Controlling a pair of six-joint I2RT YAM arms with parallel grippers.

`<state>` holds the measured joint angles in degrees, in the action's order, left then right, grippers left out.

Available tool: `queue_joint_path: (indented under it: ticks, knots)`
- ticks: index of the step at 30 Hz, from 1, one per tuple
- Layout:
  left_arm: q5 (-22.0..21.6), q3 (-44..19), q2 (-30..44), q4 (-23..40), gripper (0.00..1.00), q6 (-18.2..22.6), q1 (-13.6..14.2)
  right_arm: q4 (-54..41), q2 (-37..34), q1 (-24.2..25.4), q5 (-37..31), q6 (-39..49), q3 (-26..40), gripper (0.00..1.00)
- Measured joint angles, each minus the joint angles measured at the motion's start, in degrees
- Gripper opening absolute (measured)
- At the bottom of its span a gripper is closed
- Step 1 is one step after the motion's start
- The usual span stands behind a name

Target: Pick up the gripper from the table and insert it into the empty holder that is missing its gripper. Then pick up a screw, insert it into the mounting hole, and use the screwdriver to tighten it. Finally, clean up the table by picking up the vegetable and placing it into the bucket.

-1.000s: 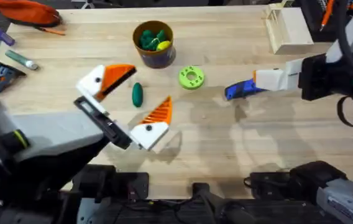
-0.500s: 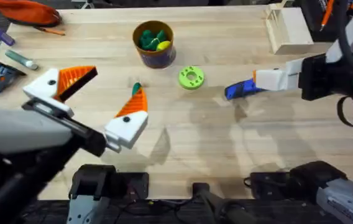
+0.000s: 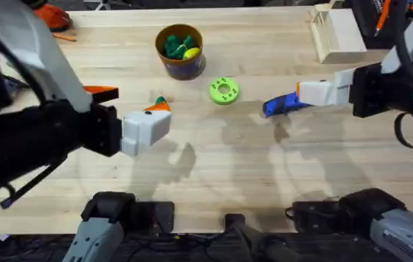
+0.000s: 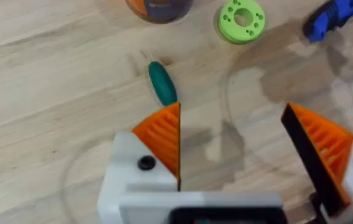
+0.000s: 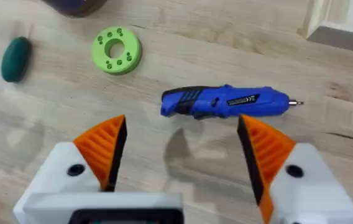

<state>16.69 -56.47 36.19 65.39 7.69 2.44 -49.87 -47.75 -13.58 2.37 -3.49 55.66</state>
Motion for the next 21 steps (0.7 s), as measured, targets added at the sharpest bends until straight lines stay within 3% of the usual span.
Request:
queue_joint_path:
  ticks: [6, 7, 9, 10, 18, 21]
  knots:
    - [-0.76, 0.0, 1.44, 0.02, 0.985, -2.63, 0.0, 0.02, 0.0, 0.0, 0.0, -0.02, 0.0, 0.994]
    - [-5.46, -0.09, 2.92, 2.31, 0.984, -7.69, 0.0, 0.0, -0.01, 0.0, 0.0, 0.0, 0.0, 0.994]
    - [-7.94, -0.09, 4.78, 3.04, 0.985, -10.41, 0.0, 0.0, 0.0, 0.0, 0.0, -0.02, 0.0, 0.994]
    - [-10.38, -0.09, 9.27, 1.44, 0.986, -14.04, 0.16, 0.02, 0.0, 0.0, 0.0, 0.0, 0.0, 0.994]
    - [-14.84, -0.09, 26.38, -1.5, 0.985, -17.48, 4.12, 0.0, 0.0, 0.0, 0.0, -0.02, 0.0, 0.994]
    - [-15.49, -0.09, 32.37, -4.22, 0.985, -18.14, 4.39, 0.0, 0.0, 0.0, 0.0, -0.02, 0.0, 0.994]
